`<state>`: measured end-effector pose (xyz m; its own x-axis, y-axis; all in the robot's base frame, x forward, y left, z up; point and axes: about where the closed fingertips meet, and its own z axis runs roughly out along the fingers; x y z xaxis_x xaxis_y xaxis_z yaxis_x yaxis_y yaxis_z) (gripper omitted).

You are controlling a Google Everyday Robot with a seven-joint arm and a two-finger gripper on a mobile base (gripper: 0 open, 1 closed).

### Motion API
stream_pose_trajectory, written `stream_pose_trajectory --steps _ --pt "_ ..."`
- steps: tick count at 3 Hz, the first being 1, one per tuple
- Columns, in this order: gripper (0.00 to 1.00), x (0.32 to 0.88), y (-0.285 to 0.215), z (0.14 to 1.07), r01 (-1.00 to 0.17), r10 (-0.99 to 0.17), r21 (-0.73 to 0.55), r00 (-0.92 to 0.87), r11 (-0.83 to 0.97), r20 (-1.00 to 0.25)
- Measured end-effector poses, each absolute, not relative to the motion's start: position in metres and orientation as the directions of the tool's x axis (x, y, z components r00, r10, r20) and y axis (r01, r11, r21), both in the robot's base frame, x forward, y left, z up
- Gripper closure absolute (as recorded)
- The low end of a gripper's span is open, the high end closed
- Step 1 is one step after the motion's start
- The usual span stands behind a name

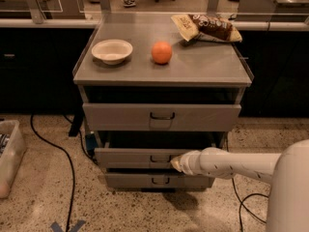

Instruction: Close middle drawer

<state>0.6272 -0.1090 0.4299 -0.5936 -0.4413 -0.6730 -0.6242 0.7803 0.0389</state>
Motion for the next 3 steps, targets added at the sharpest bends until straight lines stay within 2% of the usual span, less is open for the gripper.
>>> stream_pose_trajectory --steps 2,3 --pt "1.0 0.627 -0.108 0.43 -0.629 -0.44 0.049 -0.595 0.776 -0.673" --pt "1.0 0.661 -0.125 0.438 -0.577 -0.413 0.022 -0.61 0.816 -0.676"
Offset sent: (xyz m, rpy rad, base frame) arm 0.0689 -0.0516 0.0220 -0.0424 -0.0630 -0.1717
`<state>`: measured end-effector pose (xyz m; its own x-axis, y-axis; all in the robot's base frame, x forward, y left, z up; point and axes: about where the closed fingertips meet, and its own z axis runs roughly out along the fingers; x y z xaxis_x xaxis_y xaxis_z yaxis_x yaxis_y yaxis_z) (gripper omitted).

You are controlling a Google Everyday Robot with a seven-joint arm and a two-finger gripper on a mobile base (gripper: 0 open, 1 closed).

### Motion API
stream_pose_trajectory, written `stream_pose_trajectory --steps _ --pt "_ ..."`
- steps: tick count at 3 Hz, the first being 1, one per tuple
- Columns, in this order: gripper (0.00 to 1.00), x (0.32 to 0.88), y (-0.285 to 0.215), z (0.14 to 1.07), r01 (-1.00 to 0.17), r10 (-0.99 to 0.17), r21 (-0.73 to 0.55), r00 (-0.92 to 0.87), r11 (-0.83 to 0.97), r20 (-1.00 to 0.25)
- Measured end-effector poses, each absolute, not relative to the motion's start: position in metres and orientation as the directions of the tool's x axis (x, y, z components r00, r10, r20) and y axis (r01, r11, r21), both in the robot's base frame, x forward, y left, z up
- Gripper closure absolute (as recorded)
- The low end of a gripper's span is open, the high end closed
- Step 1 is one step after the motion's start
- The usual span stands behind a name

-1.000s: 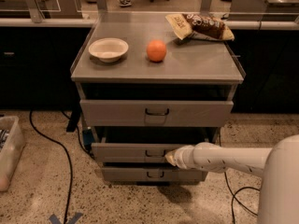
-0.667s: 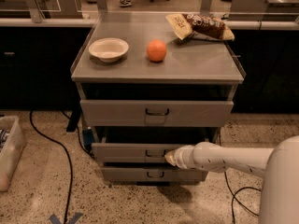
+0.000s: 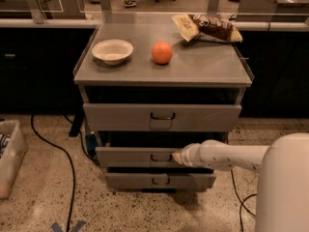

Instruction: Close middle drawer

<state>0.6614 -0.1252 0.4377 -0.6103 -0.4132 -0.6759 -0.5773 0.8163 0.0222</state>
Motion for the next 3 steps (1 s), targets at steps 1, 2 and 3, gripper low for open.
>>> stream_pose_trajectory --steps 1,2,3 --pt "1.0 0.66 -0.125 0.438 -0.577 -0.413 0.022 -0.61 0.816 -0.676" --pt "1.0 0.689 -0.137 0.445 -0.539 -0.369 0.058 -0.648 0.84 -0.667" --pt "1.0 0.689 -0.137 0.445 -0.539 -0.369 0.058 -0.648 0.84 -0.667"
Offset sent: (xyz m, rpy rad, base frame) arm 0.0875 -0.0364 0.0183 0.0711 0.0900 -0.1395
